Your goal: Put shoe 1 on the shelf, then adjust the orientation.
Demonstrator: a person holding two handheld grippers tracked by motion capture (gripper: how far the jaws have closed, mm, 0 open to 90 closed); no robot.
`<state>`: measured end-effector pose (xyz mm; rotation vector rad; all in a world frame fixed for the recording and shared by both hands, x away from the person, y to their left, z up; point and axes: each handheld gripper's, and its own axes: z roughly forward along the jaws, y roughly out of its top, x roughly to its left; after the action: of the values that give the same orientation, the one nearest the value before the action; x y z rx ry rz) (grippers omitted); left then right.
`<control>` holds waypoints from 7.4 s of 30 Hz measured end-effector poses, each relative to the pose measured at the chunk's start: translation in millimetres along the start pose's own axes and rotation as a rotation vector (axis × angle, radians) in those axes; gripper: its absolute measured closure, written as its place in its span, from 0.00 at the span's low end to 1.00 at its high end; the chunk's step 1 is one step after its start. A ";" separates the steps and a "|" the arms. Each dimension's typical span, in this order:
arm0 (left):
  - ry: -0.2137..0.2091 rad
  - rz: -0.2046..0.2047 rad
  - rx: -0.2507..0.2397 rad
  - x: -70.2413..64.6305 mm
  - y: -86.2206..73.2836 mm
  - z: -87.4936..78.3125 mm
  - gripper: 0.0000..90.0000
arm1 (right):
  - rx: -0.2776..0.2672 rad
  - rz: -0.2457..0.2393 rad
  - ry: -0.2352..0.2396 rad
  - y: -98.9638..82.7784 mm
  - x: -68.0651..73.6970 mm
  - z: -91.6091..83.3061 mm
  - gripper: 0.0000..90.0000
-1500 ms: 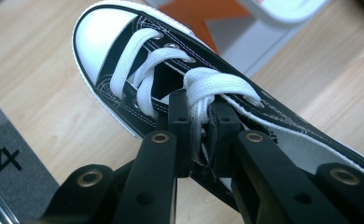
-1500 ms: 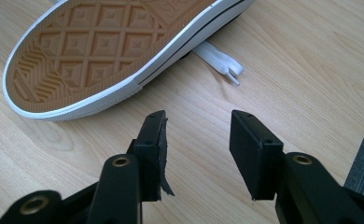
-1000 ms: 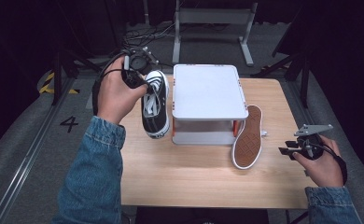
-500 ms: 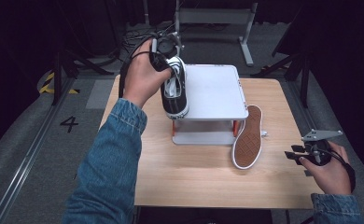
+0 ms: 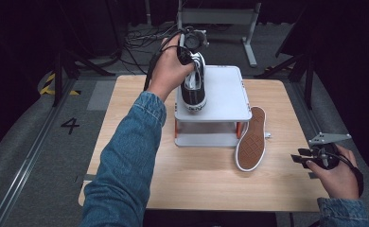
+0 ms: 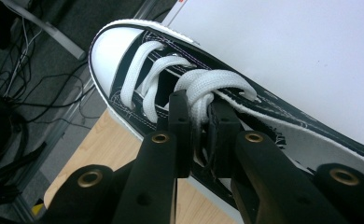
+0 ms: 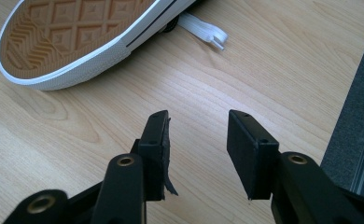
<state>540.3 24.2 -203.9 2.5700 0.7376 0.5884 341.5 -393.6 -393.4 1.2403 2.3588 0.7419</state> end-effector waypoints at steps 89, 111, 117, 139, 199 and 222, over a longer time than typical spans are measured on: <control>-0.161 -0.419 0.127 -73.3 -295.8 71.3 0.25 | 0.155 -0.039 0.040 58.4 7.7 86.0 0.98; -0.160 -0.332 0.295 -80.4 -308.7 76.0 0.32 | 0.002 -0.138 0.108 105.6 43.2 55.3 0.87; -0.154 -0.326 0.288 -80.3 -305.5 76.8 0.30 | 0.005 -0.142 0.141 104.3 44.4 63.4 0.90; -0.167 -0.298 0.248 -73.4 -278.9 84.9 0.29 | 0.025 0.056 0.027 45.4 -6.7 18.2 1.00; -0.155 -0.377 0.240 -74.2 -310.5 69.6 0.27 | 0.270 -0.199 0.055 43.1 -35.9 75.7 0.46; -0.174 -0.328 0.213 -75.5 -290.8 76.0 0.27 | 0.186 0.079 0.042 64.5 18.9 59.8 0.59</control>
<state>402.9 188.4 -427.8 2.5633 1.1808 0.1892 405.0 -330.7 -403.2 1.4143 2.4722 0.5882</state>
